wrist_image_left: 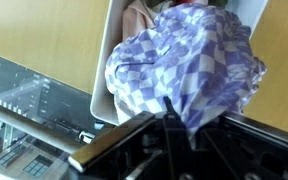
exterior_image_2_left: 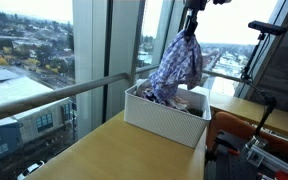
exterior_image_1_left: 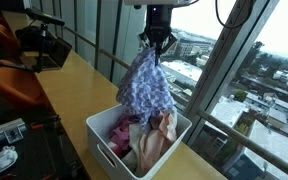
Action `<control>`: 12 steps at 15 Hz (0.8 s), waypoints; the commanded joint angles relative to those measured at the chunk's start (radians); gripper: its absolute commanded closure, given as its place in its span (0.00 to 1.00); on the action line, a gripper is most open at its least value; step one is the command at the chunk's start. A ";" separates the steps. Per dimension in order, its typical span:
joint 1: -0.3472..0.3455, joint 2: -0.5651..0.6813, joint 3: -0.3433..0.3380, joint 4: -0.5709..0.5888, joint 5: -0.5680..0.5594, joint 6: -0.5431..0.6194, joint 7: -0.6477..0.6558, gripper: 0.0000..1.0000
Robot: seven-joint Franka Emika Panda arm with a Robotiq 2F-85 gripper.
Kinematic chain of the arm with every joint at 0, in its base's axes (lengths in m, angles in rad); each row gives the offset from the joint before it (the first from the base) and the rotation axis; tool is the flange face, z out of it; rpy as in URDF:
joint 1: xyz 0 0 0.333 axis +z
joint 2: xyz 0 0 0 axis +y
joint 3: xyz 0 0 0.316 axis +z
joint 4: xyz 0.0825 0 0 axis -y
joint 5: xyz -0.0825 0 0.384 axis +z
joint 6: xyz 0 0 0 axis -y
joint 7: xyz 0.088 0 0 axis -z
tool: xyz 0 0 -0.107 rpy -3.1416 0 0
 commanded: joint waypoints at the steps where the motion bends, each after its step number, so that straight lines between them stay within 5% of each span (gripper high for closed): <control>1: -0.007 -0.004 0.011 -0.058 0.007 0.042 0.002 0.98; 4: -0.010 -0.001 0.010 -0.080 0.005 0.045 -0.007 0.98; 5: -0.010 -0.001 0.010 -0.084 0.005 0.042 -0.007 0.92; 6: -0.010 -0.002 0.010 -0.085 0.006 0.036 -0.006 0.68; 8: -0.009 -0.009 0.011 -0.089 0.003 0.034 -0.008 0.64; 12: -0.008 -0.022 0.011 -0.087 0.005 0.028 -0.010 0.37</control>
